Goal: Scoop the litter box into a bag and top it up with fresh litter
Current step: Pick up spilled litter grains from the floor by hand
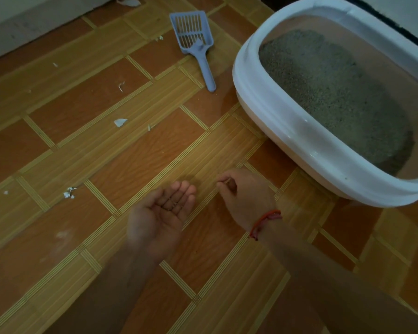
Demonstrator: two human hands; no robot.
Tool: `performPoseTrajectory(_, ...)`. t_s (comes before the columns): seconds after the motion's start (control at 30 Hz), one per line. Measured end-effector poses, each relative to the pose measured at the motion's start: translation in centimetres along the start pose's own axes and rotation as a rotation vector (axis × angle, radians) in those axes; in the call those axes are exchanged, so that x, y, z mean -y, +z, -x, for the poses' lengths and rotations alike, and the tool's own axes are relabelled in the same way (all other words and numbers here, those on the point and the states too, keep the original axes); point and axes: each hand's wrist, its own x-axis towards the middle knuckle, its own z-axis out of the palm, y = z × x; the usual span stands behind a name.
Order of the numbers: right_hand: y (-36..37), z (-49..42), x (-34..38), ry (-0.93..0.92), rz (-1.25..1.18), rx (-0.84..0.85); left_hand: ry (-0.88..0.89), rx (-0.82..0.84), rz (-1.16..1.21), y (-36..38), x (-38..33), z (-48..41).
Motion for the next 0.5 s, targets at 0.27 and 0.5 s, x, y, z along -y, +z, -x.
performPoseTrajectory(0.27, 1.0, -1.3, -0.1, 0.003, 0.076, 0.048, 0.0, -0.006, -0.008, 0.0, 0.1, 0.0)
performPoseTrajectory(0.5, 1.7, -1.4, -0.3, -0.034, 0.1, 0.054, -0.003, -0.005, -0.006, -0.2, 0.0, -0.2)
